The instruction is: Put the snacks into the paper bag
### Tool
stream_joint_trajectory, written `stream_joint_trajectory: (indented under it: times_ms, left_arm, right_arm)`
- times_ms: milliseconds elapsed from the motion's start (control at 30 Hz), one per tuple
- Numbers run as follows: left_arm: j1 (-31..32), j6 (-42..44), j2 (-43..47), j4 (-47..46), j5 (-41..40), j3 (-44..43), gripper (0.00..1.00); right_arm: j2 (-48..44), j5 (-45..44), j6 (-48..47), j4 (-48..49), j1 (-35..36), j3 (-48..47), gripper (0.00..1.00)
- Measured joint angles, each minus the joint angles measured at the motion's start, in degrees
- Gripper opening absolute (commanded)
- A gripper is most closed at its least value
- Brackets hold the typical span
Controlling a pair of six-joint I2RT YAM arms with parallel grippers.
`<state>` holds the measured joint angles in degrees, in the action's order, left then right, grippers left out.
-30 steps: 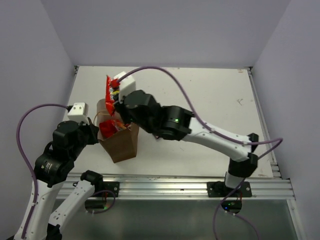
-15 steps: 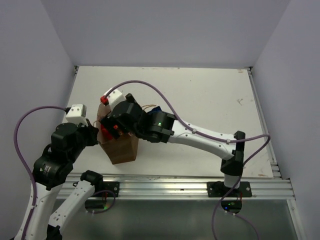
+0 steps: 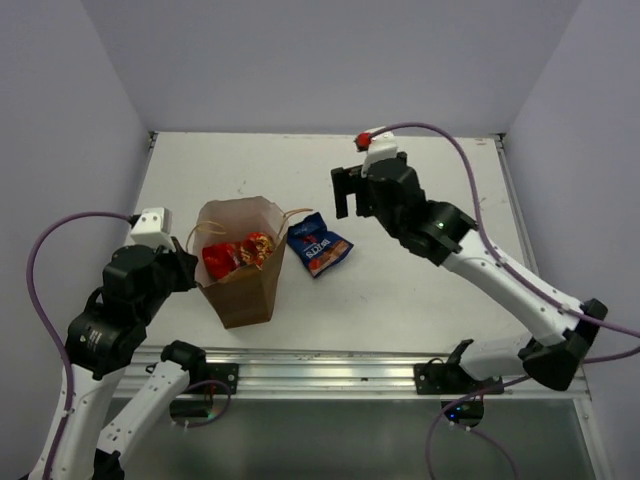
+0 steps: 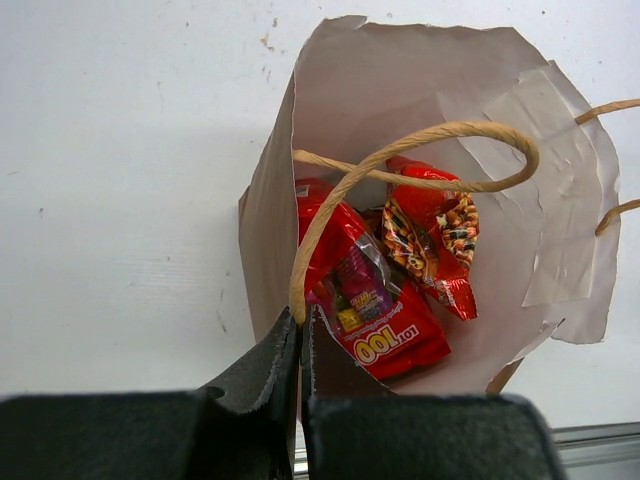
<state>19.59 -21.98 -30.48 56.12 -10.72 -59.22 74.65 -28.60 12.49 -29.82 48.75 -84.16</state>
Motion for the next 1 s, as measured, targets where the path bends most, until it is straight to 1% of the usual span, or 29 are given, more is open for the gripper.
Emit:
stream_joint_trajectory:
  times_ms: [100, 200, 433, 600, 633, 667, 700, 733, 767, 800, 933, 1000]
  left_arm:
    - [0.0, -0.1, -0.4, -0.2, 0.0, 0.0, 0.0]
    - [0.0, -0.3, -0.8, -0.4, 0.0, 0.0, 0.0]
    - [0.0, -1.5, -1.2, -0.7, 0.0, 0.0, 0.0]
    - [0.0, -1.8, -1.2, -0.7, -0.4, 0.0, 0.0]
    - [0.0, -2.1, -1.2, -0.7, -0.5, 0.0, 0.0]
    - [0.0, -2.2, -1.2, -0.7, -0.6, 0.0, 0.0]
    - [0.0, -2.4, -1.2, -0.7, -0.7, 0.0, 0.0]
    - [0.0, -2.5, -1.2, -0.7, -0.9, 0.0, 0.0]
    - [0.0, -2.6, -1.2, -0.7, -1.0, 0.0, 0.0]
    - [0.0, -2.6, -1.2, -0.7, -1.1, 0.0, 0.0]
    - [0.0, -2.6, -1.2, -0.7, -1.5, 0.0, 0.0]
    - [0.0, -2.6, -1.2, -0.7, -1.5, 0.0, 0.0]
  right_arm:
    - [7.0, 4.9, 0.9, 1.4, -2.8, 5.7, 0.99]
    - [13.7, 9.7, 1.5, 2.8, -4.7, 8.5, 0.99]
    - [25.1, 17.7, 1.7, 7.2, -8.7, 8.3, 0.99]
    - [32.7, 22.8, 1.9, 8.2, -9.9, 7.5, 0.98]
    - [33.8, 23.7, 2.0, 8.2, -10.0, 7.5, 0.91]
    - [34.6, 24.4, 2.0, 8.2, -10.1, 7.7, 0.81]
    - [34.9, 25.3, 2.1, 8.3, -10.1, 8.0, 0.59]
    - [35.1, 26.3, 2.0, 8.2, -10.1, 8.5, 0.46]
    - [35.1, 26.9, 2.4, 8.2, -10.1, 9.0, 0.2]
    - [35.1, 27.3, 2.3, 8.2, -10.0, 9.4, 0.0]
    - [33.6, 27.4, 2.3, 6.8, -10.1, 9.9, 0.0]
    - [31.4, 25.6, 1.2, 3.1, -10.0, 8.6, 0.0]
